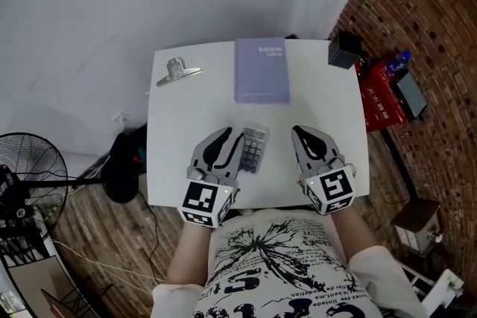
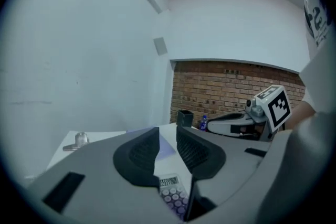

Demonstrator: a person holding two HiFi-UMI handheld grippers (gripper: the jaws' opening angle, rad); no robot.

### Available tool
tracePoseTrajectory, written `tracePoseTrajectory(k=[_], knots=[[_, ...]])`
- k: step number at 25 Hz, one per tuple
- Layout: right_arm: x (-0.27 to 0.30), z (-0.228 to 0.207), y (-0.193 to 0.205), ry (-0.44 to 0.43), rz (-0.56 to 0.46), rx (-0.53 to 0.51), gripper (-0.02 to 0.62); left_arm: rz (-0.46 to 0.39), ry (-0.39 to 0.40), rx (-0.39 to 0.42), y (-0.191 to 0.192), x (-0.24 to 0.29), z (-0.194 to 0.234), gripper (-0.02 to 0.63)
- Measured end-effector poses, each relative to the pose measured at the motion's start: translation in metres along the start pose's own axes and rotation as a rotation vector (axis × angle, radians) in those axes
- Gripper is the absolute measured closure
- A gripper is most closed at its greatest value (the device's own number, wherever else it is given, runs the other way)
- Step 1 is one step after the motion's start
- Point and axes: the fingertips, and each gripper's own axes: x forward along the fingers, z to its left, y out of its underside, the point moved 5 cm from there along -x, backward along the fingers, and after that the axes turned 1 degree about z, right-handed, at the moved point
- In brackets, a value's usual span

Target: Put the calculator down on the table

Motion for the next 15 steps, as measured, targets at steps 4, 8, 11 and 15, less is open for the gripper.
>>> tracePoseTrajectory(k=[4,8,11,15], knots=[[-0.018,0.005,-0.029,0.005,-0.057,-0.007,0.581,-0.063,0.009,0.053,-0.032,-0.029,-0.006,0.573],[-0.029,0.009,-0.057,0.030,-0.126,-0.045,0.581,-0.113,0.011,0.117,-0.054,-0.049,-0.005,0.592],[-0.039,0.015,-0.067,0.039,-0.164,-0.054,0.581,-0.121,0.010,0.145,-0.062,-0.058,-0.004,0.592],[-0.045,0.020,-0.069,0.042,-0.181,-0.072,0.581,-0.126,0.025,0.165,-0.062,-0.063,-0.006,0.592]])
